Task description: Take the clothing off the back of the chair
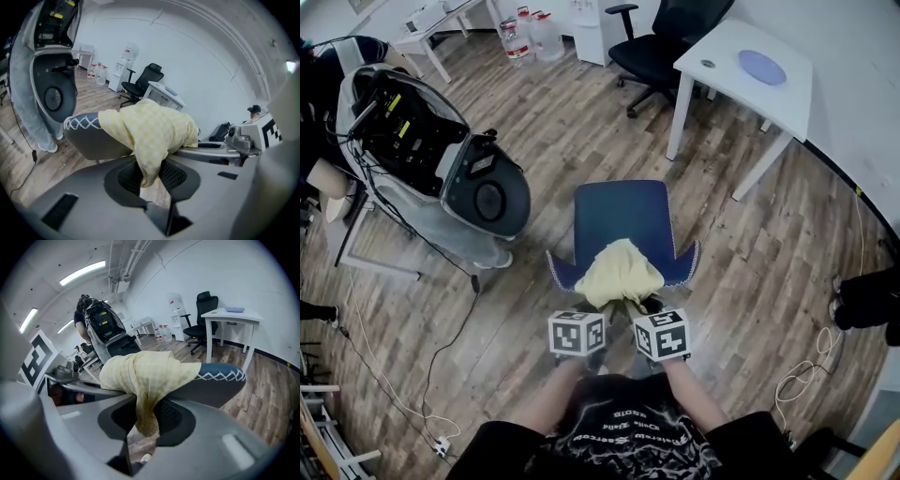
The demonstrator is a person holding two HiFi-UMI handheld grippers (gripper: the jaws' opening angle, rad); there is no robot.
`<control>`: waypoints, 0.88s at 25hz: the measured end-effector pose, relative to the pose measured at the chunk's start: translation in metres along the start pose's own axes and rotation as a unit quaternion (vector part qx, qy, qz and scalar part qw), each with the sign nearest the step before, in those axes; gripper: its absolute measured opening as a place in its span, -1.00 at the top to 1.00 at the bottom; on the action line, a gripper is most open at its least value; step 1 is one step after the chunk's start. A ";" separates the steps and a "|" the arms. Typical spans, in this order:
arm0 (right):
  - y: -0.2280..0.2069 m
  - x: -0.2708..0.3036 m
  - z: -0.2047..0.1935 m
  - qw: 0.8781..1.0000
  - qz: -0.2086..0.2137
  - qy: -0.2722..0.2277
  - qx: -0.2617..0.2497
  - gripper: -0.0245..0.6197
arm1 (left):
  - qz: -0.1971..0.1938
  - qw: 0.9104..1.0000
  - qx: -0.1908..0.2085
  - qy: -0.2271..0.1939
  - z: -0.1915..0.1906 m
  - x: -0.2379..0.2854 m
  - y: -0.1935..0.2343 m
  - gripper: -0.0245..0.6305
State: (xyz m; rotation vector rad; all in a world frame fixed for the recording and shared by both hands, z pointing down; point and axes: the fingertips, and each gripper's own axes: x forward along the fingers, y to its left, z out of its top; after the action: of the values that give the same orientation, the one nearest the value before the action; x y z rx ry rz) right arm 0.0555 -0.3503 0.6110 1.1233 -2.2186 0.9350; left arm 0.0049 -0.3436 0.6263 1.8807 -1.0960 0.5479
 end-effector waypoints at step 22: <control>0.047 -0.048 0.017 0.994 -0.018 -0.099 -0.045 0.70 | -0.053 0.995 0.071 -0.053 0.006 -0.061 -0.030 0.72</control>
State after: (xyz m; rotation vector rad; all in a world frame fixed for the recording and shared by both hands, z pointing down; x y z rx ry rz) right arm 0.0406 -0.3192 0.5509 1.2576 -2.3634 0.7274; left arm -0.0016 -0.3127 0.5658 2.0989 -1.0408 0.4806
